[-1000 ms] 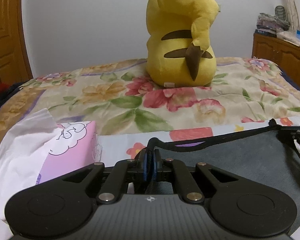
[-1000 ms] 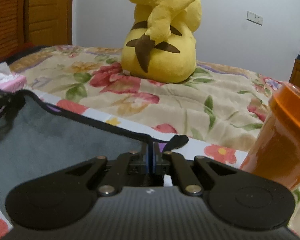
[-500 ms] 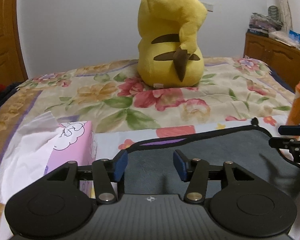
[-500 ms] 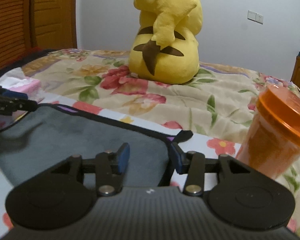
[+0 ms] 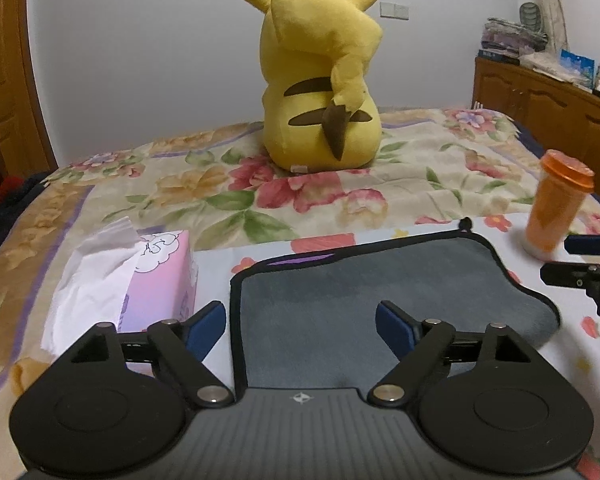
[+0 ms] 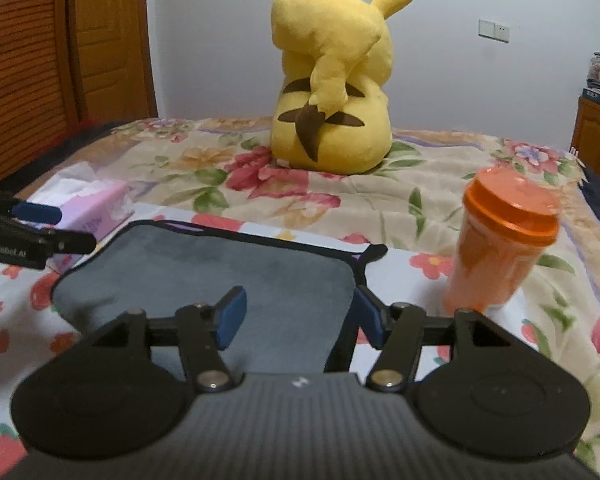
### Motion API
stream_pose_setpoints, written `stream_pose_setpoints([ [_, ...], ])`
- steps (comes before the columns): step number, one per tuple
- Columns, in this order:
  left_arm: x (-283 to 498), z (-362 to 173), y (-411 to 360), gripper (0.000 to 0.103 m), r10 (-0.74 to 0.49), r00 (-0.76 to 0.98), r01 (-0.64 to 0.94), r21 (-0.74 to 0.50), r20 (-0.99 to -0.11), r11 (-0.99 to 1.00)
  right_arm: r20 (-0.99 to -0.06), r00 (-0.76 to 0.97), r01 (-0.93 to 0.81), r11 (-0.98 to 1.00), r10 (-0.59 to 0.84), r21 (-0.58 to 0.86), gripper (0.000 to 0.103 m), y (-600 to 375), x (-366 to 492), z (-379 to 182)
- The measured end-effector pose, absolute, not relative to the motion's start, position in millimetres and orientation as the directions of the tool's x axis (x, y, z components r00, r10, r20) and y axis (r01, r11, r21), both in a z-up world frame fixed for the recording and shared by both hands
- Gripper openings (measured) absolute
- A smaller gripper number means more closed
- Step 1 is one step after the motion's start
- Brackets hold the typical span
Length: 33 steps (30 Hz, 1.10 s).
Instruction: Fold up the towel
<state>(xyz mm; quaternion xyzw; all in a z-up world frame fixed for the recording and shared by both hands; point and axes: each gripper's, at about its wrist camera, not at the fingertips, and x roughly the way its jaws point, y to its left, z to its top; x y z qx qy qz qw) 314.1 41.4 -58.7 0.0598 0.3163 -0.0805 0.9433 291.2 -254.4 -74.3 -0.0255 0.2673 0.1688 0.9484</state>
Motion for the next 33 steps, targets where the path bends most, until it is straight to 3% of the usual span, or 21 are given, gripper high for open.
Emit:
stream_pose_setpoints([
  [2,305.0,-53.6,40.6,0.09,-0.12,0.788,0.195,0.06,-0.604,0.979,-0.509,0.805,-0.33,0.943,0.304,0.042,0.066,-256.2,284.3,-68.8],
  [10,269.0,-29.0,37.6,0.099,-0.135,0.803,0.205,0.057,-0.581,0.977,-0.478,0.826,-0.313,0.948,0.298,0.051,0.103,-263.0,254.7,-43.7],
  [12,259.9,-21.6,37.6,0.103,-0.137,0.811,0.205,0.056,-0.569,0.977,-0.469,0.832,-0.31,0.95,0.295,0.048,0.103,-263.1,248.0,-37.9],
  [33,179.6,28.8,26.8,0.103,-0.116,0.814,0.203,0.092,-0.57,0.975,-0.42,0.853,-0.321,0.946,0.308,0.041,0.103,-266.0,176.7,5.2],
])
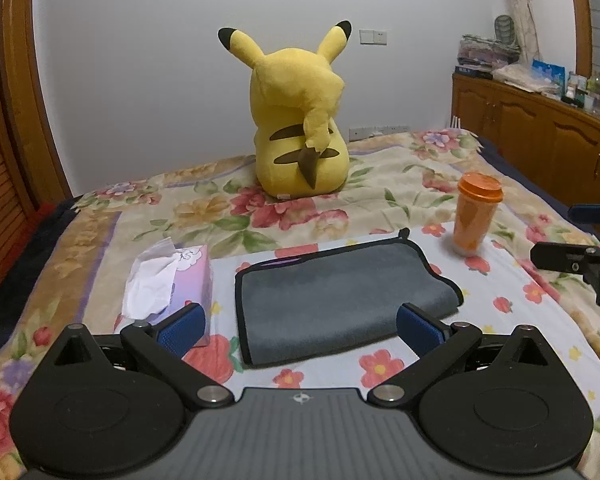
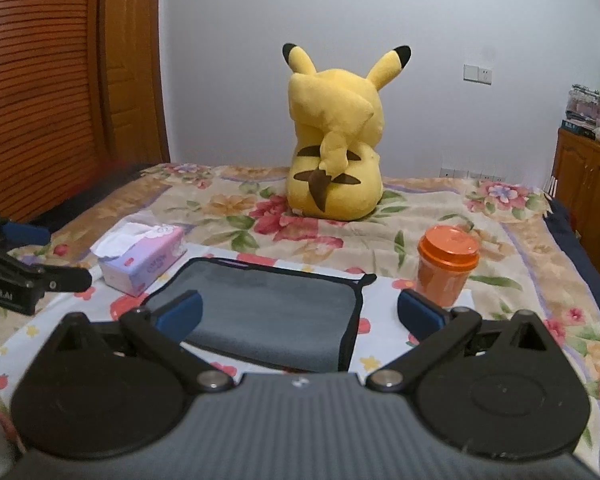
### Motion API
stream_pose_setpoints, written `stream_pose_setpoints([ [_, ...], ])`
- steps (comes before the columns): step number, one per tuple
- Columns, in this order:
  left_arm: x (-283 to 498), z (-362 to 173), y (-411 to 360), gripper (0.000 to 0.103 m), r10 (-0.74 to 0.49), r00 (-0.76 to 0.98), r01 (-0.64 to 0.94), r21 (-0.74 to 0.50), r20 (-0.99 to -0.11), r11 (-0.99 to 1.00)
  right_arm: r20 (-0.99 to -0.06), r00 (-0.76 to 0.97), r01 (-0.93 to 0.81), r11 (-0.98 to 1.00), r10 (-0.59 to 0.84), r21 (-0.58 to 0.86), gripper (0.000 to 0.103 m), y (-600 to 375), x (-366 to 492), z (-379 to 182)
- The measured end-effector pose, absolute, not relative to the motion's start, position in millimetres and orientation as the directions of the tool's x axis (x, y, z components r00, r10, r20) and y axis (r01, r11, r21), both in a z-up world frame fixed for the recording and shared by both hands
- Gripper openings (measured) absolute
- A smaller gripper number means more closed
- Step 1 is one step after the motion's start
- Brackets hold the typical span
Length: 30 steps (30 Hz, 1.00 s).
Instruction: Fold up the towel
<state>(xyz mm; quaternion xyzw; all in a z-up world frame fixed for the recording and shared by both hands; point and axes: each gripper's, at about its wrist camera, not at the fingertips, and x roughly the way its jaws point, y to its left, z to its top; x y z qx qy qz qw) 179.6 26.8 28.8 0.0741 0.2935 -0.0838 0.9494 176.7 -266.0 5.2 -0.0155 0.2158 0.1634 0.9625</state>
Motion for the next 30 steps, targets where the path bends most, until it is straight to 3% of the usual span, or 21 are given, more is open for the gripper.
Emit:
stream_pose_setpoints([
  [14,124.8,49.8,19.4,0.103,-0.1,0.829,0.202,0.128,-0.55,0.971,-0.391,0.862,-0.327,0.943,0.322,0.056,0.103,-269.6,131.8,21.5],
  [30,80.8,30.1,5.3,0.103,-0.136,0.804,0.227,0.089,-0.579,0.97,-0.396,0.864,-0.307,0.949,0.311,0.076,0.103,-281.0,92.7,18.2],
])
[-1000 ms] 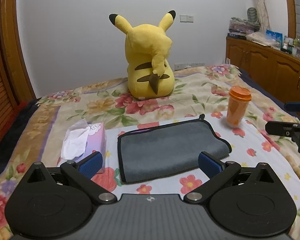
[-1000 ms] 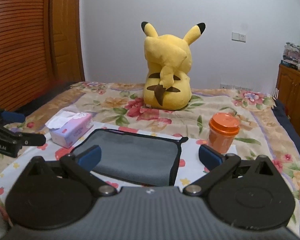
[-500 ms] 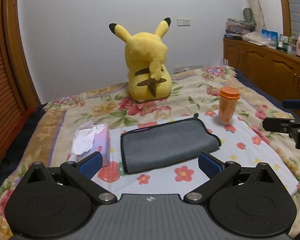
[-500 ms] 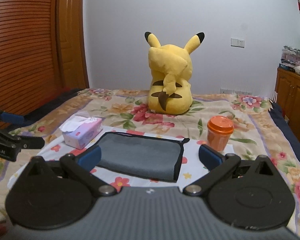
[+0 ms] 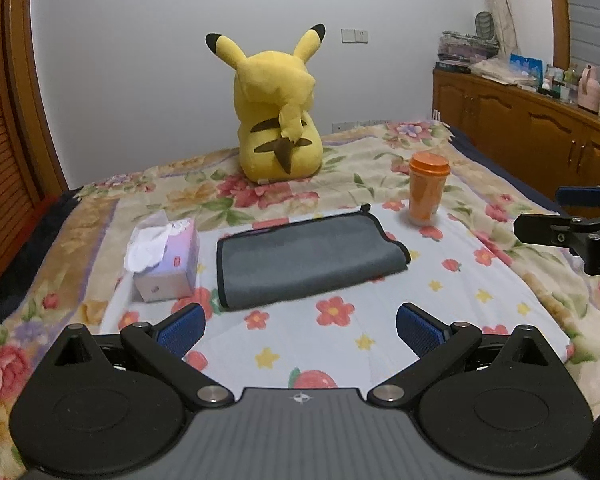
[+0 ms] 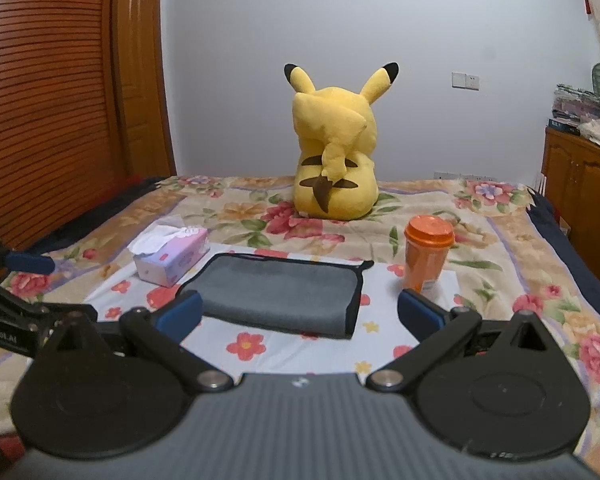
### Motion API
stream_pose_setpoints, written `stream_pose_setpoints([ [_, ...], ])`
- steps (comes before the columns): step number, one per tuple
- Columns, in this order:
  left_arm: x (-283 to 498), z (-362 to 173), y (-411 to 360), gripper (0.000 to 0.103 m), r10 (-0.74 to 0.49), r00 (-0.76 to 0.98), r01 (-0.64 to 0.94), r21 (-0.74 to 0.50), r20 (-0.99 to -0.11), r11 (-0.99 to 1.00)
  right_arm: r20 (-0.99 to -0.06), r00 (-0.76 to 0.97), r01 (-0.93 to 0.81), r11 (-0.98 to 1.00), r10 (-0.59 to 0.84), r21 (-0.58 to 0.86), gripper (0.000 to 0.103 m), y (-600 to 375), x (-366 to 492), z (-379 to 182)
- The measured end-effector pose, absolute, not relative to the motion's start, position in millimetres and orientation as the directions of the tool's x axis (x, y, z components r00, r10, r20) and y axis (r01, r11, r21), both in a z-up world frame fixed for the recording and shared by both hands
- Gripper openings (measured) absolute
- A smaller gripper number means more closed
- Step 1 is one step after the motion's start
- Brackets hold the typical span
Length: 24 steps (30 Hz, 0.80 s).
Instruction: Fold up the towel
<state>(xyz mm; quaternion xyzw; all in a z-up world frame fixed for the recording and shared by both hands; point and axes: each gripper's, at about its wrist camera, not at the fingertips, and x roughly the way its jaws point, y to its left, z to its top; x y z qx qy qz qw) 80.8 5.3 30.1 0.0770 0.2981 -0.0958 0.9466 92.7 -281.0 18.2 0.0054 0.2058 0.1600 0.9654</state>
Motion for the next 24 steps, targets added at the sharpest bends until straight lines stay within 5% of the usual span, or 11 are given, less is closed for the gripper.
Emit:
stream_pose_setpoints([
  [24,35.7,-4.9,-3.8,0.103,-0.135,0.786,0.17,0.0,-0.603,0.985,-0.437,0.848,-0.288,0.953,0.301,0.097,0.103,-279.7,49.9,-17.8],
])
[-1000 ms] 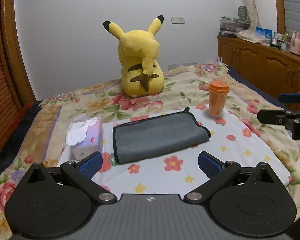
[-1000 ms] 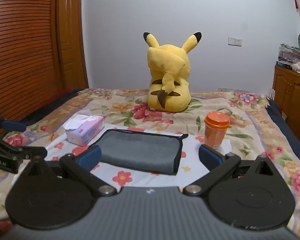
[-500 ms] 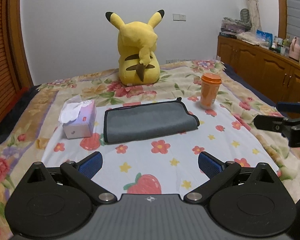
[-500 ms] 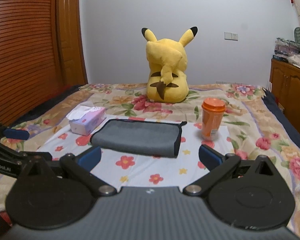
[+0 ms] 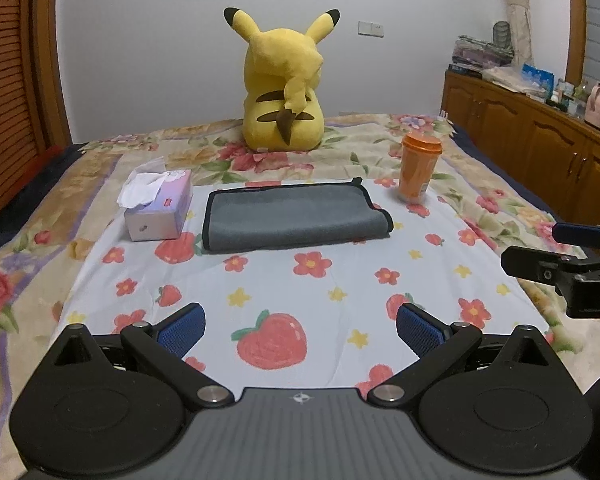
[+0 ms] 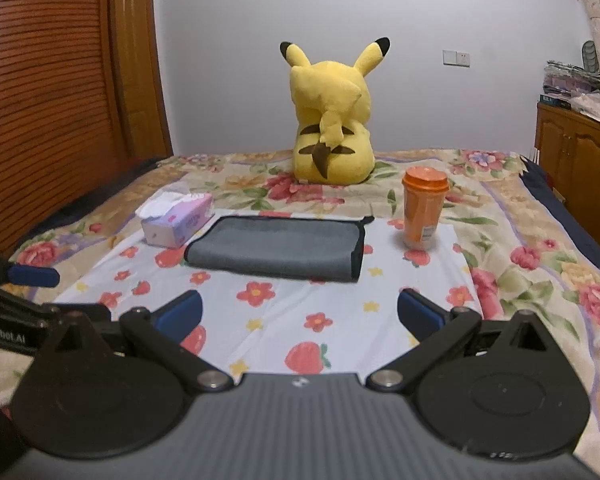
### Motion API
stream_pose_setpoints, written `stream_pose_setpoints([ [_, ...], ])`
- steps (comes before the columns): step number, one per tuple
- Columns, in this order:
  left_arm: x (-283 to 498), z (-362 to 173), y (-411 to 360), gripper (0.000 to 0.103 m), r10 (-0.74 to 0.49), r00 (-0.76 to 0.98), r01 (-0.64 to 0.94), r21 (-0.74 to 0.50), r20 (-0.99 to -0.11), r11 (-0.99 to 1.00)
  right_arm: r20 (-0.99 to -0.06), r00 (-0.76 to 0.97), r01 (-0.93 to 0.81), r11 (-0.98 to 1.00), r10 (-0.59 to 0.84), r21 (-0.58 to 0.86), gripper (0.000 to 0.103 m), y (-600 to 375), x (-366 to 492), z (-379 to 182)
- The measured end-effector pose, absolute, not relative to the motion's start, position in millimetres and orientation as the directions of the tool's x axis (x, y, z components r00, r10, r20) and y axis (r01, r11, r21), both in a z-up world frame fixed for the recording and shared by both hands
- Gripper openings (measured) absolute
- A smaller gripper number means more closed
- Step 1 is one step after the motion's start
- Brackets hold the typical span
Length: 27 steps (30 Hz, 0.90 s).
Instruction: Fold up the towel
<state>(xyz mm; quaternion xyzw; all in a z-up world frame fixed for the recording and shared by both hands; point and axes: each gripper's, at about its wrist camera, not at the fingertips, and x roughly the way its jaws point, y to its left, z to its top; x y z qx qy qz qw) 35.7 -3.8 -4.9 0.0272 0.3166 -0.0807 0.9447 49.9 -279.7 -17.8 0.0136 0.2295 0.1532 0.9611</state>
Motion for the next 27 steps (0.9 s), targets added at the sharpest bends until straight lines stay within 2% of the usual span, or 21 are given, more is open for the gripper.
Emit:
stream_pose_setpoints([
  [14,34.1,-27.2,-4.0,0.103,-0.102,0.785,0.147,0.024,-0.612,0.989,-0.464,0.841,-0.27,0.959,0.279,0.088,0.103,-278.6,47.4,-34.1],
  [27,27.2,-29.2,-1.7,0.103,-0.087,0.827,0.13,0.039,-0.555,0.991,-0.452,0.856,-0.244,0.967,0.252,0.077,0.103,-280.9,50.1,-41.8],
])
